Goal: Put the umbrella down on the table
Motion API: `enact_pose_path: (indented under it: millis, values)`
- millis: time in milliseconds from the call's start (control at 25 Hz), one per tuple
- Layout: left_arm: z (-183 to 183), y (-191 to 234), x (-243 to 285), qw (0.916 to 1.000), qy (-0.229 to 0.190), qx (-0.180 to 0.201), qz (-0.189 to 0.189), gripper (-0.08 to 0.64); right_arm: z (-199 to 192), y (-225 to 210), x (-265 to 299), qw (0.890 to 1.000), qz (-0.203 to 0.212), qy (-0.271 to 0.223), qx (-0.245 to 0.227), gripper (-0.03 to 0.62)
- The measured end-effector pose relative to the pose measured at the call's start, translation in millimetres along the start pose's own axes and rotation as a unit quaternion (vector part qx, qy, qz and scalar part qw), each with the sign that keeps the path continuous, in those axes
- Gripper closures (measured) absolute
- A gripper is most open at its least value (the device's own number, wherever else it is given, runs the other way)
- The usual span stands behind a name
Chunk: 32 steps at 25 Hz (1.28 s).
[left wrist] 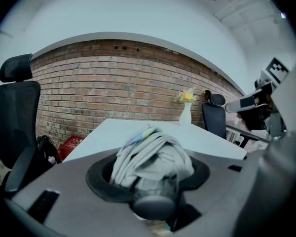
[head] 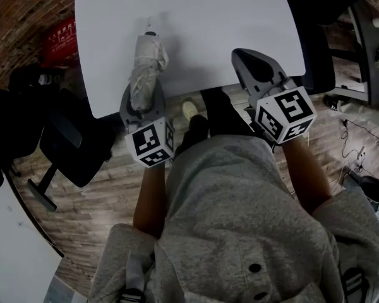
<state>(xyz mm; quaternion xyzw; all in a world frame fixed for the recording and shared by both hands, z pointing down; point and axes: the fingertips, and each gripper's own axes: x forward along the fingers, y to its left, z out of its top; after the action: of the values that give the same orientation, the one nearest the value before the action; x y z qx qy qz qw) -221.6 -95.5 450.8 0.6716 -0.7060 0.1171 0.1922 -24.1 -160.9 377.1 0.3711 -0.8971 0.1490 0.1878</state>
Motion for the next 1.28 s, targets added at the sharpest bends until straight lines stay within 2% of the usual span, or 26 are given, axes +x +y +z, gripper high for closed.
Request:
enact_pose_path:
  millis: [840,1280]
  values:
    - [-24.3,12.0,19.8,0.9997,0.023,0.000,0.003,0.322,-0.8,-3.1,16.1,1.000,-0.006,0.013,0.002,0.565]
    - [-28.9,10.0,26.2,0.9999,0.016,0.000,-0.003,0.320,-7.7,-3.8,18.9,1.000,-0.004,0.023,0.003,0.565]
